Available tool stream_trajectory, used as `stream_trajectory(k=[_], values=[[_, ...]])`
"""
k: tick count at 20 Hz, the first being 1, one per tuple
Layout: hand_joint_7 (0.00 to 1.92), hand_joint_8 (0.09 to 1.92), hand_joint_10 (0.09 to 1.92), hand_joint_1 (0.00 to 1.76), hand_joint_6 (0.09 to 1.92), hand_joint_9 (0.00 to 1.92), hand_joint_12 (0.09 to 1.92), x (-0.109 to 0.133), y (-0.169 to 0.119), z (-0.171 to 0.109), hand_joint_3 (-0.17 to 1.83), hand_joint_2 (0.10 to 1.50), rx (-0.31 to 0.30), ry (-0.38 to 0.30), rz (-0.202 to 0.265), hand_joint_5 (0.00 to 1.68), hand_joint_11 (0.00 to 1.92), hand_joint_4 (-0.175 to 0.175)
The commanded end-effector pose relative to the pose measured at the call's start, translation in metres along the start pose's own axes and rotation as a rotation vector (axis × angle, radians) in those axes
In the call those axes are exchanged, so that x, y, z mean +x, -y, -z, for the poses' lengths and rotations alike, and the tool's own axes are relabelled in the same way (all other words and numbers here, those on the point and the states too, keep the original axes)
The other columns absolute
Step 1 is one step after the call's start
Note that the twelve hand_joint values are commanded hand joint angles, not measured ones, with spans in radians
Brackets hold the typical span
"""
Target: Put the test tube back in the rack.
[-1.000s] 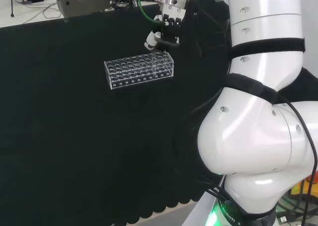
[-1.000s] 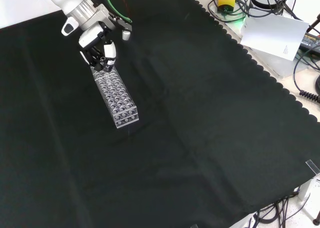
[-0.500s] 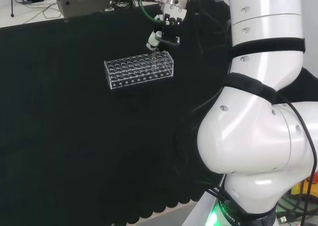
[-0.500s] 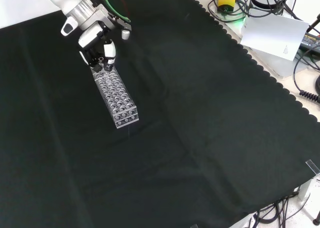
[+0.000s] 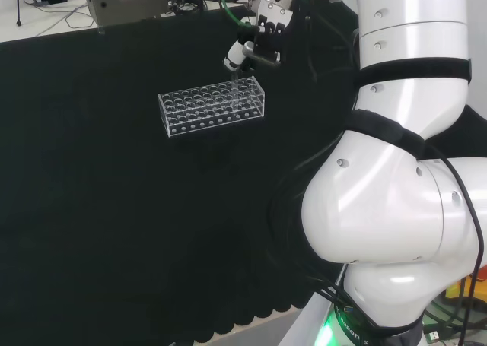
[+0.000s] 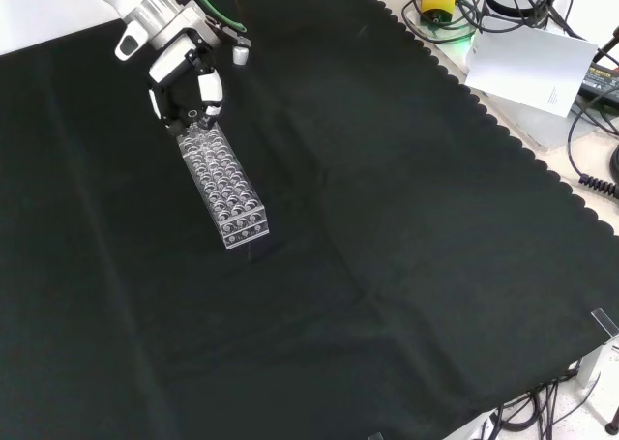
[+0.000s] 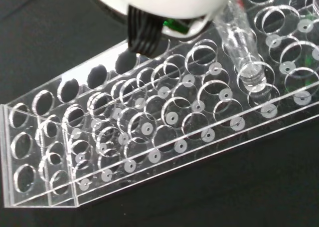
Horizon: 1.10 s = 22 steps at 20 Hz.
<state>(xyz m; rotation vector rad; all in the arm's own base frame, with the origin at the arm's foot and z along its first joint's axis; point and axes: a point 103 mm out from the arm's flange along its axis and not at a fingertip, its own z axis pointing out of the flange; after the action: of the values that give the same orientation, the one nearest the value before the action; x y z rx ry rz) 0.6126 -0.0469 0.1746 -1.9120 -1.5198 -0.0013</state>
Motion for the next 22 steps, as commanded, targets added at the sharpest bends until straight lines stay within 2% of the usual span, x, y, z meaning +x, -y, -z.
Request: stream_trajectory(k=[1, 6, 12, 15, 18, 22], values=[[0.68, 0.95, 0.86, 1.15, 0.66, 0.81, 1.44, 0.007, 0.006, 0.014, 0.68, 0.53, -0.003, 0.01, 0.037, 0.88, 0.57, -0.051], [0.55, 0.94, 0.87, 1.13, 0.71, 0.71, 1.46, 0.022, 0.015, 0.025, 0.67, 0.52, -0.04, 0.002, 0.072, 0.75, 0.48, -0.005], [0.41, 0.95, 0.9, 1.06, 0.76, 0.55, 1.51, 0.038, 0.032, 0.051, 0.61, 0.53, -0.092, -0.041, 0.161, 0.56, 0.35, 0.024], [0.3, 0.94, 0.92, 0.87, 0.71, 0.43, 1.54, 0.046, 0.042, 0.066, 0.44, 0.57, -0.113, -0.056, 0.195, 0.38, 0.26, 0.026], [0.17, 0.93, 0.95, 0.66, 0.6, 0.29, 1.58, 0.052, 0.052, 0.078, 0.27, 0.62, -0.128, -0.073, 0.216, 0.27, 0.16, 0.025], [0.03, 0.89, 0.97, 0.54, 0.41, 0.15, 1.61, 0.058, 0.067, 0.091, 0.15, 0.65, -0.157, -0.07, 0.237, 0.18, 0.04, 0.022]])
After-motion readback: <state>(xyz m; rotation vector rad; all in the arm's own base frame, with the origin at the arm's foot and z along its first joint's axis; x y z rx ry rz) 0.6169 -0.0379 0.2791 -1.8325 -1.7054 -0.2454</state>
